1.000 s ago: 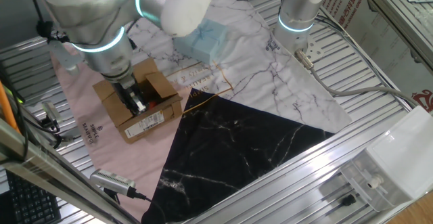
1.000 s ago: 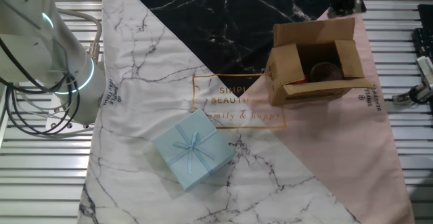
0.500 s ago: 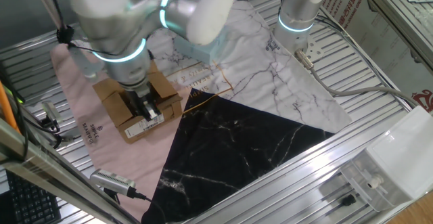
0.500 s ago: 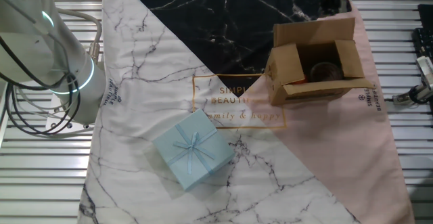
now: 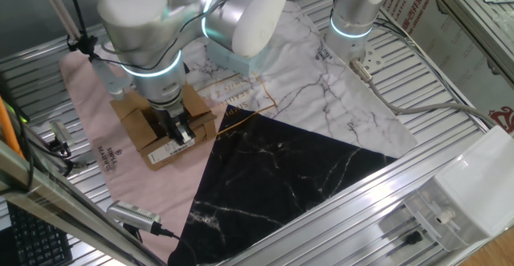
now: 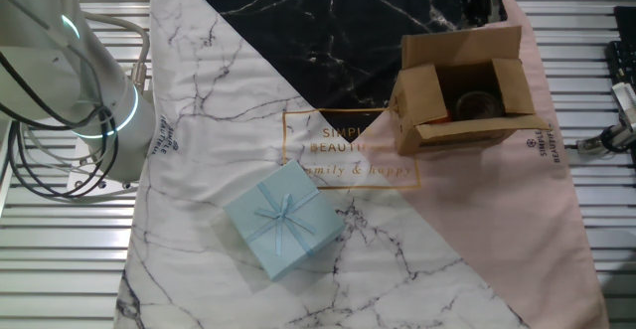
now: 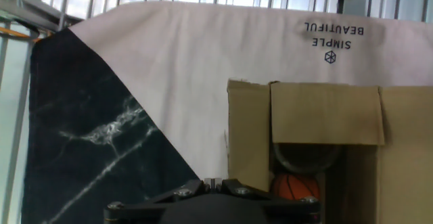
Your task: Cover the box
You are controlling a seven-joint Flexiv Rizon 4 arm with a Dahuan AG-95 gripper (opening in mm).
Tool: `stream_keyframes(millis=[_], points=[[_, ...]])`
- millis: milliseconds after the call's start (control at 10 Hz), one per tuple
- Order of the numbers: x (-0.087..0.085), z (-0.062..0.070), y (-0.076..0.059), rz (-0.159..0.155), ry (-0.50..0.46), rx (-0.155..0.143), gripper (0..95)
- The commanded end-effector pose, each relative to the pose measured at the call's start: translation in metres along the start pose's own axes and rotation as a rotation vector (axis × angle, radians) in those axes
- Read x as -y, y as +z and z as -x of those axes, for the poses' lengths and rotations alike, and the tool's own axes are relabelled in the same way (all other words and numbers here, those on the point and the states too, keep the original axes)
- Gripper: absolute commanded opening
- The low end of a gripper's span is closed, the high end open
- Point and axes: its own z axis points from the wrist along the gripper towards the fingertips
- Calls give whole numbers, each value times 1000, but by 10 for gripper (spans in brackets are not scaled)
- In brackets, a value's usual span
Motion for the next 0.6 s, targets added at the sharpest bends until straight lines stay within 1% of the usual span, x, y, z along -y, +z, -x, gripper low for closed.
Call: stream_keyframes(millis=[100, 300, 600], points=[[0, 0, -1, -11, -12, -6, 0], [0, 0, -1, -26, -29, -11, 0], [3, -2, -2, -39, -48, -15, 0]])
